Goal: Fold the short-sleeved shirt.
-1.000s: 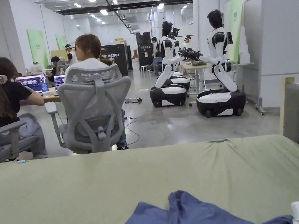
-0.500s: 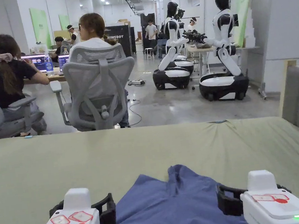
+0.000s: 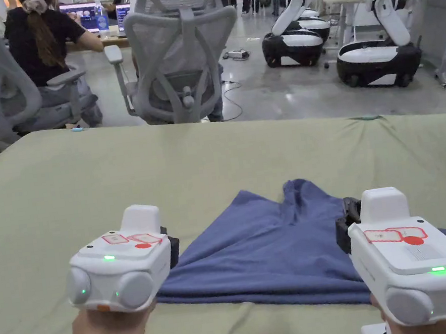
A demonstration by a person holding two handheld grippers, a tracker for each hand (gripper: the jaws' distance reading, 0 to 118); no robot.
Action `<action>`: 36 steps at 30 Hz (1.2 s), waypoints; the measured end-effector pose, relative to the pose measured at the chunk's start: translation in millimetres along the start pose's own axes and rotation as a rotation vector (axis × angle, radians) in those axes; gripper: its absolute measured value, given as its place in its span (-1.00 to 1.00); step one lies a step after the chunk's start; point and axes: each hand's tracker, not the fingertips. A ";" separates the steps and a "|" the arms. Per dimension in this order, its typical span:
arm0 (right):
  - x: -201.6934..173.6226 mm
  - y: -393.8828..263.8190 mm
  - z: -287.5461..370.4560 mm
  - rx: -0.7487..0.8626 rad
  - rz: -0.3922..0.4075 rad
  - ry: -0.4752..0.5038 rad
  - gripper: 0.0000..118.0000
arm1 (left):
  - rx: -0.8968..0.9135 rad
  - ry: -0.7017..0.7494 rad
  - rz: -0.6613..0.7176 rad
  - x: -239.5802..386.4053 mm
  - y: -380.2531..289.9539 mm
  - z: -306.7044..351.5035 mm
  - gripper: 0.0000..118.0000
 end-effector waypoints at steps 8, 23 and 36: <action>-5.6 -17.9 -27.3 -0.086 -0.028 0.068 -1.00 | -0.358 -0.013 0.300 -121.1 -10.3 -93.0 -1.00; 6.6 -30.0 -61.1 -0.164 -0.018 0.078 -1.00 | -0.478 -0.096 0.250 -85.1 -27.8 -116.2 -0.99; 111.9 -1.3 -249.4 -0.421 -0.046 0.074 -1.00 | -0.071 -0.015 0.176 -57.5 -61.0 -70.9 -0.99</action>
